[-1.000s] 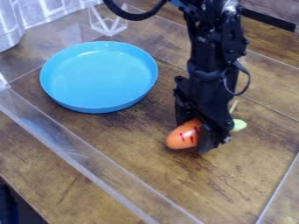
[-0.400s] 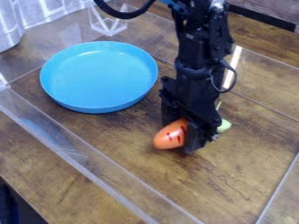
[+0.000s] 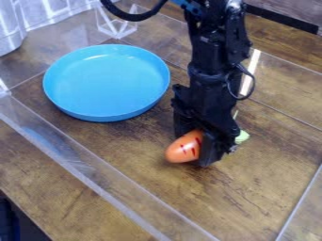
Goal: Remove the carrot from inside the blue tray and put it on the table
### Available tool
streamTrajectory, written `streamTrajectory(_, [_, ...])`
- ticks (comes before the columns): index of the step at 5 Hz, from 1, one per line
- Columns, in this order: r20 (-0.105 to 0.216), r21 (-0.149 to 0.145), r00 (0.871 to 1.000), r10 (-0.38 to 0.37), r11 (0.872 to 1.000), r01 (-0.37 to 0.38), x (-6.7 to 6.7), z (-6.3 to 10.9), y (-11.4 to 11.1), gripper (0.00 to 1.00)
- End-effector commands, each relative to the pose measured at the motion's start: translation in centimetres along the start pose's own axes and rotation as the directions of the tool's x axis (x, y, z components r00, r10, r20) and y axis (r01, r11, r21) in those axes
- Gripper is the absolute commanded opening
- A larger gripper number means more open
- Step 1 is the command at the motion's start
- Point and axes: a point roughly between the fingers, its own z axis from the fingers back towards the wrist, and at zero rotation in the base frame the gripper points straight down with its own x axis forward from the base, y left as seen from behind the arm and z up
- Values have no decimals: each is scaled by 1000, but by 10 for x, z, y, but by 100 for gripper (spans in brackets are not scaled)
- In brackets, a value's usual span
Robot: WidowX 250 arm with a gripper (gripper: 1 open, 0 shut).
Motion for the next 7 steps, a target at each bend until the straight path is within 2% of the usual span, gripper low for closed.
streamTrajectory(1, [31,-4,999,18,1000,-18,4,11,3,0])
streamTrajectory(4, [15,-14,999,47,999,-46,7,9,6,0])
streamTrajectory(7, [17,-27,998,67,997,-66,8,15,5,0])
